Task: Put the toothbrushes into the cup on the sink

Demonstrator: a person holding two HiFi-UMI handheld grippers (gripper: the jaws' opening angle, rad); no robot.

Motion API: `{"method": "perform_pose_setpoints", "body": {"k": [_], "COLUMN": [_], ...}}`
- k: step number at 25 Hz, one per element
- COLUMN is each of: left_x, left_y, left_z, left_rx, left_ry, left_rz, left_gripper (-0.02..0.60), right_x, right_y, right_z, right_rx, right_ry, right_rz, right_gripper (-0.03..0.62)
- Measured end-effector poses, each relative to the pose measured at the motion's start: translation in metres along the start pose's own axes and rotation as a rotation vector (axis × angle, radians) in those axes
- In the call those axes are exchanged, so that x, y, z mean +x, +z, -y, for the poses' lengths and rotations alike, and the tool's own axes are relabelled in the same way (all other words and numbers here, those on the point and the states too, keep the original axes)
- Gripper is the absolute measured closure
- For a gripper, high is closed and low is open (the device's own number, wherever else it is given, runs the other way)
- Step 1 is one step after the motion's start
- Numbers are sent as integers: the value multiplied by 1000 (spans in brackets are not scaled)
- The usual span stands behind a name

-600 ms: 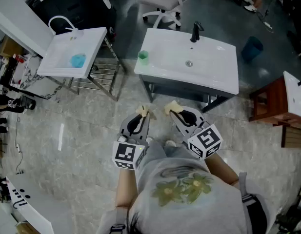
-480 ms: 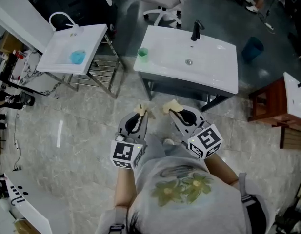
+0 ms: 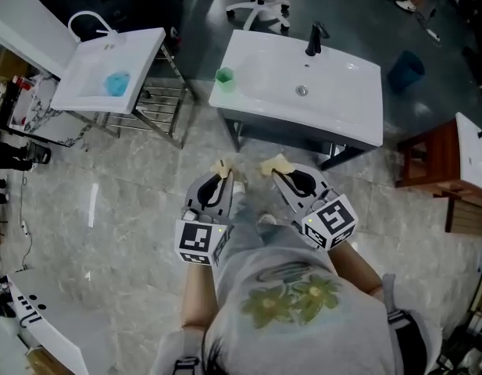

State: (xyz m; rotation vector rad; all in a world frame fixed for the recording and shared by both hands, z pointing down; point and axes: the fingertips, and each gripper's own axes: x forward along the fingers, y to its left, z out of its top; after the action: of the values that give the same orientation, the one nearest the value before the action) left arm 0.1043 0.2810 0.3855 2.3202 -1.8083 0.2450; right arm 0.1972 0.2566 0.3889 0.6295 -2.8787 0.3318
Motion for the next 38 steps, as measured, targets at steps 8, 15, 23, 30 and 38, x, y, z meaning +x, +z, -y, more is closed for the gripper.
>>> {"method": "perform_pose_setpoints", "body": {"k": [8,15,23,30,38], "left_x": [28,74,127,157,176], "left_y": [12,50,79,90,103], "left_z": [-49,-117,-181,-216,-247], "left_rx": [-9,36,30,-6,-21], "left_ry": [0,-35,-98,-167,-190], "left_rz": [16,64,95,134,220], "left_gripper": [538,538,538,538,538], "right_x": [44,102,160,198,226], "right_y": [11,43,79,83,90], "right_z": [22,56,98,120,133], "right_rx": [-5,4,5,17,16], "right_ry": [-17,-61,-156,-218,-282], "right_rz": [-10,7,31,14,33], "right_gripper": [520,520,520,520,520]}}
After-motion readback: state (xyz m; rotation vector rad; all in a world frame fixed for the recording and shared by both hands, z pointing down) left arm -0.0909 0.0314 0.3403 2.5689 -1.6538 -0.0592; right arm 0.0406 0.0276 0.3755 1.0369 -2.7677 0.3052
